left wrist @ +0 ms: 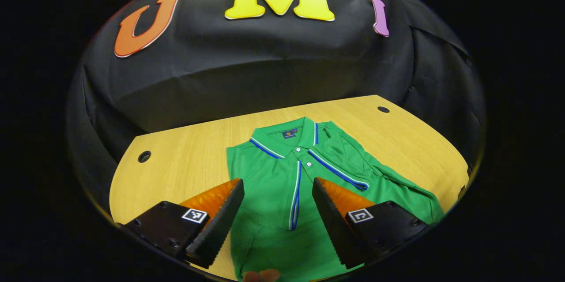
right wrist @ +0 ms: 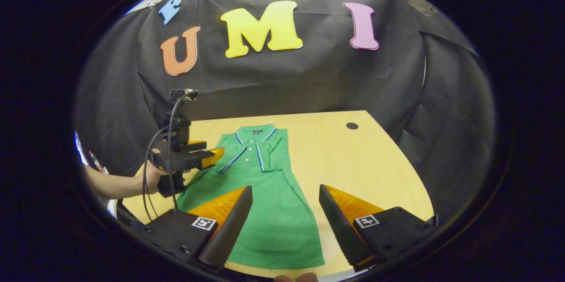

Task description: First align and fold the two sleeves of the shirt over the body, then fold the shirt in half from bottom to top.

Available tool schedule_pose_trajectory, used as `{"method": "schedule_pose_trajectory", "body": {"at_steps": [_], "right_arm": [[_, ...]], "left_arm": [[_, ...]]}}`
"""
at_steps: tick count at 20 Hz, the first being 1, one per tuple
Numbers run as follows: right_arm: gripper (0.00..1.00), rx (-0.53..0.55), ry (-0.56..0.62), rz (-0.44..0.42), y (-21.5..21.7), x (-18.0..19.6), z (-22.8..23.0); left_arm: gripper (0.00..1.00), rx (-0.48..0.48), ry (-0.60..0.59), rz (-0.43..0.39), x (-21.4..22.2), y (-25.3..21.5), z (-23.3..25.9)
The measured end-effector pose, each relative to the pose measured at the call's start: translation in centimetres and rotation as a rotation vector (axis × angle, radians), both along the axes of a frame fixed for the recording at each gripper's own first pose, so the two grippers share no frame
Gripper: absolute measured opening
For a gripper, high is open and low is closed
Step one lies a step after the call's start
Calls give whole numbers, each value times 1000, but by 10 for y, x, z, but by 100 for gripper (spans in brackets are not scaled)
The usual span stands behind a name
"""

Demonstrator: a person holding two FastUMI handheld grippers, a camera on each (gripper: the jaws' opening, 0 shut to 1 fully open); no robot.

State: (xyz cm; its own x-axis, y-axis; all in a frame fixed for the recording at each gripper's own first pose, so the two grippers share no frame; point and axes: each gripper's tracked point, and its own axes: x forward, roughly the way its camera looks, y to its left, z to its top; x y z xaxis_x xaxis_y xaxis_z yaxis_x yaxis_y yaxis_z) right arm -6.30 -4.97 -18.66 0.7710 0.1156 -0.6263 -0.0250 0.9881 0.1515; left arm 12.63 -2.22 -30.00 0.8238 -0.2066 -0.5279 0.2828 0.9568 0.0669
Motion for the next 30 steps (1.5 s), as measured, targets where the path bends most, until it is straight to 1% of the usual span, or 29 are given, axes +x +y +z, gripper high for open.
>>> {"method": "schedule_pose_trajectory", "body": {"at_steps": [1,2,5,6,7,8,9,10,11,12,13,14,15,16,17,18,21,23,24,25,26,29,30], "right_arm": [[93,-2,-5,11,3,3,1],[98,-4,-10,23,6,7,1],[98,-26,-27,72,10,16,3],[93,-29,-31,87,12,18,1],[98,-32,-36,99,12,22,1],[98,-32,-35,110,13,23,-2],[93,-36,-36,121,13,24,-4],[98,-42,-38,137,13,25,-5],[98,-51,-39,152,12,25,-7],[94,-56,-36,170,13,24,-12],[98,-59,-28,188,13,20,-17],[98,-60,-18,204,13,16,-20],[94,-58,-7,222,15,11,-24],[94,-43,9,244,19,3,-28],[98,-33,28,262,22,-5,-33],[98,-42,49,272,21,-14,-39],[98,-69,119,314,17,-47,-59],[98,-76,177,318,10,-67,-73],[94,-74,208,319,8,-77,-80],[94,-84,235,323,4,-86,-87],[98,-99,260,331,0,-95,-94],[98,-147,326,360,-9,-116,-117],[93,-169,346,371,-13,-124,-126]], "left_arm": [[98,-10,-1,16,-7,5,5],[99,-20,-1,32,-16,11,11],[99,-47,-8,84,-47,28,33],[99,-51,-10,104,-58,35,37],[99,-59,-7,120,-71,40,41],[99,-60,-4,134,-85,44,44],[99,-53,-4,141,-97,49,46],[98,-42,-2,144,-108,54,47],[99,-31,0,143,-119,57,49],[99,-30,13,147,-131,61,50],[98,-45,31,159,-142,62,50],[98,-70,50,168,-154,63,51],[98,-90,68,176,-166,62,51],[98,-103,87,181,-177,63,49],[98,-127,109,173,-190,60,46],[99,-138,139,167,-205,58,40],[99,-94,219,152,-248,65,16],[99,-61,282,112,-278,66,-1],[99,-45,319,95,-294,67,-11],[99,-31,351,88,-307,69,-20],[99,-29,380,89,-315,71,-30],[99,-49,450,114,-335,71,-49],[99,-51,466,113,-342,70,-56]]}}
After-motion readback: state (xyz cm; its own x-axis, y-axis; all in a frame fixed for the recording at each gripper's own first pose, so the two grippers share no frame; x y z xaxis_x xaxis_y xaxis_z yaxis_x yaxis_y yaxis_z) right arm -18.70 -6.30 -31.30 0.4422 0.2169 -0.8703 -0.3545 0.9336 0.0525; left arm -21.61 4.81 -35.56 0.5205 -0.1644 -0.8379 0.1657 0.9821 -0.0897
